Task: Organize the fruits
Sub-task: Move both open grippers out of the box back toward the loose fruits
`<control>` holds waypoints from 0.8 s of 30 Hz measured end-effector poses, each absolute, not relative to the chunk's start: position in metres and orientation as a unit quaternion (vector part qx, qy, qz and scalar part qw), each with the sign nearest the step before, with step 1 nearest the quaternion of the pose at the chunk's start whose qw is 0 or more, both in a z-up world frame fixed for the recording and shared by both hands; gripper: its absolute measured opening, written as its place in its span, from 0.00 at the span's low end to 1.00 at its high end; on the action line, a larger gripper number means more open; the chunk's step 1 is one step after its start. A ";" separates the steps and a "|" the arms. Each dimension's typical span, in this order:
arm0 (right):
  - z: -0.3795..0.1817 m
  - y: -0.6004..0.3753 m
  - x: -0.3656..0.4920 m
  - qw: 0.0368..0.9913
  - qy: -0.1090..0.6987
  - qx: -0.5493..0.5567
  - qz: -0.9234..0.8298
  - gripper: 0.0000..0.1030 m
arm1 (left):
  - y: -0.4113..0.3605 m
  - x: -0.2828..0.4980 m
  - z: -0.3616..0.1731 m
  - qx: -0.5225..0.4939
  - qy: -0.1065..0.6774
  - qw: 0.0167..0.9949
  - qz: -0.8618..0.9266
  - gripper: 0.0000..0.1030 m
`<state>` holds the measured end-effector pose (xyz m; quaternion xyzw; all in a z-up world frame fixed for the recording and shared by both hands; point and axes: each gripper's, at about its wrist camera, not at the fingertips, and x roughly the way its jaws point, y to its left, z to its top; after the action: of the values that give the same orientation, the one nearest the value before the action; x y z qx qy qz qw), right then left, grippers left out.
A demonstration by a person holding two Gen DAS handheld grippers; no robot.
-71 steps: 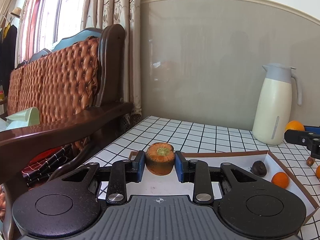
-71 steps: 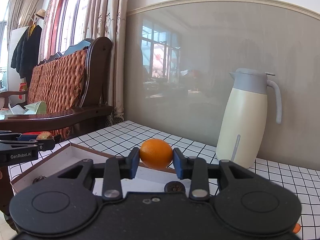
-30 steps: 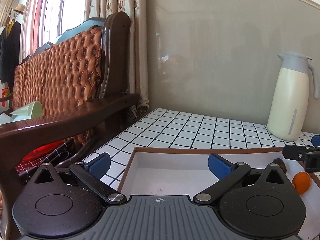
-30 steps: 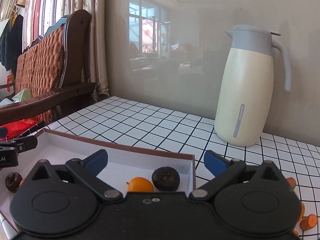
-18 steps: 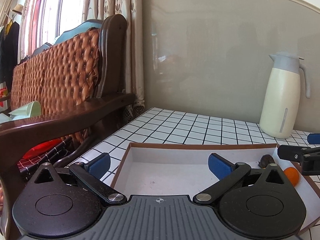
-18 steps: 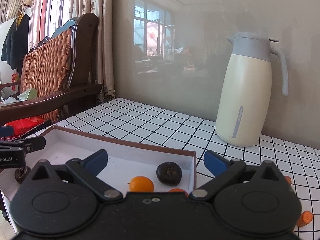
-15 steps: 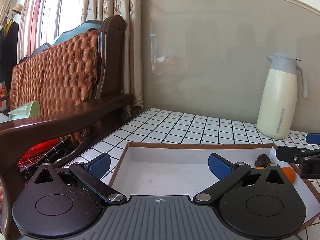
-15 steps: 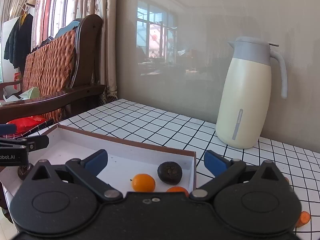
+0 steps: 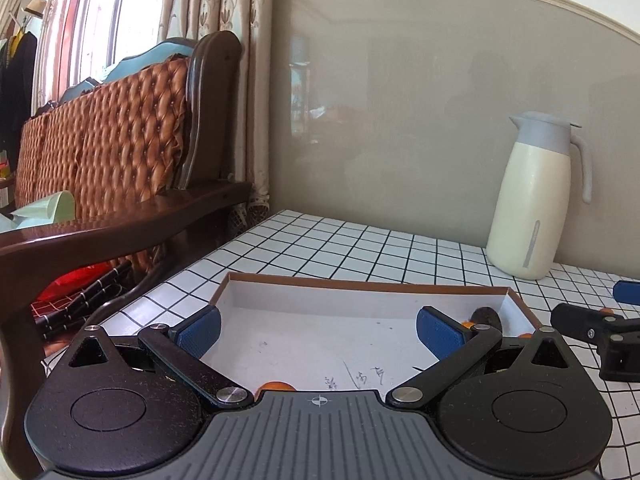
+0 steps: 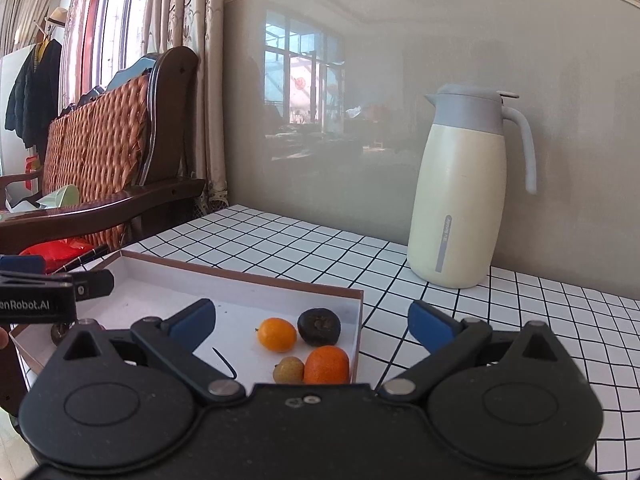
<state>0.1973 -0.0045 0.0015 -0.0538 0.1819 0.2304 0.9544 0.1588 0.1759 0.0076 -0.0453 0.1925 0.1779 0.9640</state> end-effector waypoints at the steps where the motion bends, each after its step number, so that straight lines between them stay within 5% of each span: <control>1: 0.003 -0.008 0.195 0.956 0.179 -0.052 0.228 0.94 | 0.172 0.157 0.008 -0.046 0.191 0.965 0.176 1.00; 24: 0.002 -0.064 0.155 0.960 0.173 -0.061 0.213 0.94 | 0.124 0.112 0.007 -0.034 0.177 0.970 0.164 1.00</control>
<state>0.1548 -0.0637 0.0025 -0.0614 0.1729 0.2132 0.9596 0.1119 0.1245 0.0066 -0.0337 0.1771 0.1638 0.9699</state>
